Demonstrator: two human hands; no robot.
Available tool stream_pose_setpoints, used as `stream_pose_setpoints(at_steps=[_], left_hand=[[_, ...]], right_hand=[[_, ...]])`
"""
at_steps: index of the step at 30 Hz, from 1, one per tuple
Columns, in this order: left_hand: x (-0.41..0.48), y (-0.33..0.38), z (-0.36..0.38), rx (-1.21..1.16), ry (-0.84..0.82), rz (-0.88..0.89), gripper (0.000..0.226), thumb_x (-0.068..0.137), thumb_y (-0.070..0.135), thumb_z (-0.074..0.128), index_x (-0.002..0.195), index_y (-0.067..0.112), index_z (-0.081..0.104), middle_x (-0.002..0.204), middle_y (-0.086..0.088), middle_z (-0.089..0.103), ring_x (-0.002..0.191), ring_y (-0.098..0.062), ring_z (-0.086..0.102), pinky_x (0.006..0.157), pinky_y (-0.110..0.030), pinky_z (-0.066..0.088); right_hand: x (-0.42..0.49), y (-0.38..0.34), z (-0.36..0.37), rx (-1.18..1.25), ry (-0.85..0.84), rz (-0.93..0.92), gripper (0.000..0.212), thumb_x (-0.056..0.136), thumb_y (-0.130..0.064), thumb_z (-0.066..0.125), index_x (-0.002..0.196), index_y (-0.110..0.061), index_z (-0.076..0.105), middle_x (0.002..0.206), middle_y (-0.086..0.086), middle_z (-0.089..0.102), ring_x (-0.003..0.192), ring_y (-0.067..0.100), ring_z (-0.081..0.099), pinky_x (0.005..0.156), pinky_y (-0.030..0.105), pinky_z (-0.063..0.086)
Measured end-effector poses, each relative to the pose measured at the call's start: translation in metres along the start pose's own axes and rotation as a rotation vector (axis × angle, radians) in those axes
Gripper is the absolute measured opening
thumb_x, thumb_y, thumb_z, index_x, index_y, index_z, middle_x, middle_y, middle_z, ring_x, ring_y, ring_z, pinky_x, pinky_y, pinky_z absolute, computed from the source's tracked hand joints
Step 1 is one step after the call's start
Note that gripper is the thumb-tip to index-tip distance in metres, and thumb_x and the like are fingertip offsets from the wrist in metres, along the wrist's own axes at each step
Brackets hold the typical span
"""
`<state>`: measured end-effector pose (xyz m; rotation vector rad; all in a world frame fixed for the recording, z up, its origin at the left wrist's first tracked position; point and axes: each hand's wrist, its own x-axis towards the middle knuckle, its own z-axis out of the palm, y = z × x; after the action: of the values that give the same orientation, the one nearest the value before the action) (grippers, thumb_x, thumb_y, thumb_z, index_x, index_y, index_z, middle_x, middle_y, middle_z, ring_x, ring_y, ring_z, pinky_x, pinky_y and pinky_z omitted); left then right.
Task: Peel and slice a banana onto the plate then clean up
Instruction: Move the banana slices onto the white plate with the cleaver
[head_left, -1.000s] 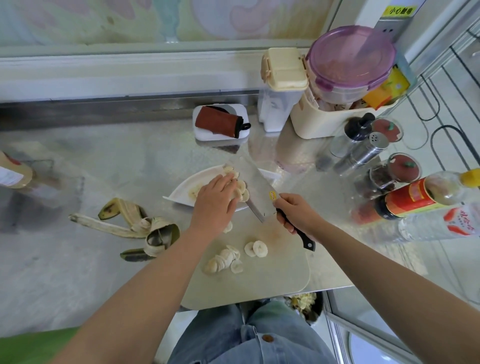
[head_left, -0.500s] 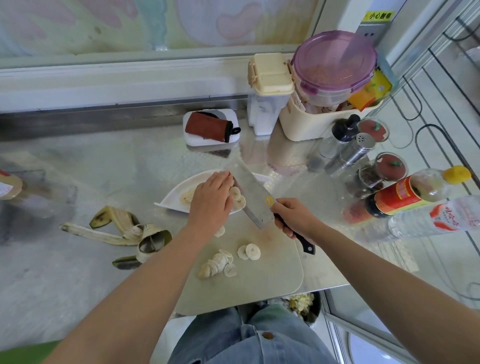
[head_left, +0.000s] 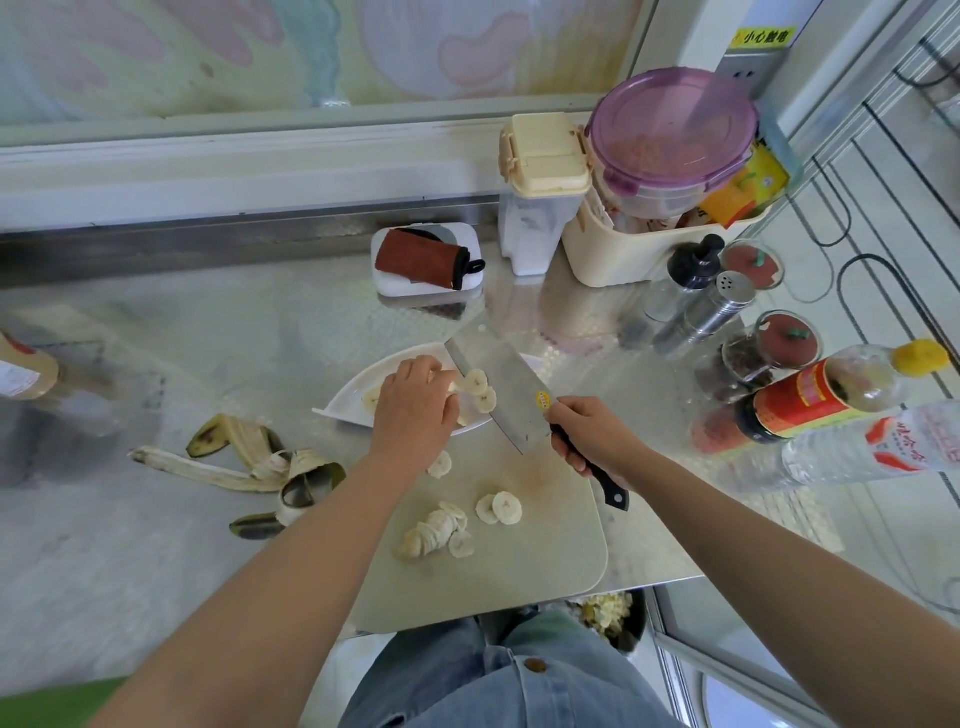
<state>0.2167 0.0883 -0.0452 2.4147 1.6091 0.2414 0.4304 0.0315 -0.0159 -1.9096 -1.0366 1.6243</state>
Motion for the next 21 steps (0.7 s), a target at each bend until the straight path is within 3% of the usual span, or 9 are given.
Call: stream_pose_setpoints(at_steps=[3,8,14,17,21], left_hand=[[0.000,0.006,-0.001,-0.037,0.032,0.050,0.029,0.087,0.016,0.058,0.116,0.016,0.063,0.112,-0.004,0.057,0.101,-0.024,0.051,0.082,-0.036,0.043],[-0.003,0.015,0.003,-0.043,0.004,0.262,0.042,0.087,0.015,0.053,0.129,0.013,0.054,0.133,-0.001,0.053,0.119,-0.022,0.048,0.092,-0.037,0.044],[-0.015,-0.001,0.004,0.008,-0.029,0.206,0.035,0.087,0.013,0.057,0.122,0.014,0.059,0.131,-0.003,0.055,0.119,-0.026,0.050,0.093,-0.041,0.043],[-0.019,-0.001,0.002,0.002,-0.026,0.148,0.039,0.088,0.015,0.057,0.128,0.017,0.055,0.136,-0.005,0.051,0.123,-0.027,0.047,0.094,-0.042,0.043],[-0.017,0.017,0.003,-0.032,-0.016,0.269,0.042,0.088,0.018,0.053,0.129,0.014,0.055,0.133,-0.004,0.052,0.120,-0.023,0.049,0.094,-0.040,0.043]], right_hand=[[-0.001,-0.001,0.001,0.039,0.010,-0.002,0.028,0.096,-0.022,0.043,0.070,-0.010,0.043,0.055,0.008,0.050,0.034,0.014,0.035,0.038,0.021,0.028],[-0.001,-0.006,0.005,0.060,-0.002,0.001,0.025,0.093,-0.017,0.043,0.069,-0.011,0.043,0.055,0.009,0.050,0.034,0.015,0.035,0.038,0.020,0.028],[-0.004,-0.005,0.003,0.086,0.031,-0.005,0.028,0.095,-0.019,0.043,0.069,-0.011,0.043,0.055,0.008,0.051,0.035,0.015,0.036,0.038,0.021,0.029],[-0.005,-0.006,0.004,0.111,0.047,-0.005,0.026,0.095,-0.017,0.042,0.070,-0.010,0.043,0.056,0.009,0.052,0.036,0.016,0.036,0.038,0.022,0.029],[-0.002,-0.008,0.011,0.150,0.028,0.005,0.024,0.094,-0.016,0.043,0.071,-0.011,0.044,0.057,0.009,0.052,0.037,0.018,0.036,0.038,0.022,0.029]])
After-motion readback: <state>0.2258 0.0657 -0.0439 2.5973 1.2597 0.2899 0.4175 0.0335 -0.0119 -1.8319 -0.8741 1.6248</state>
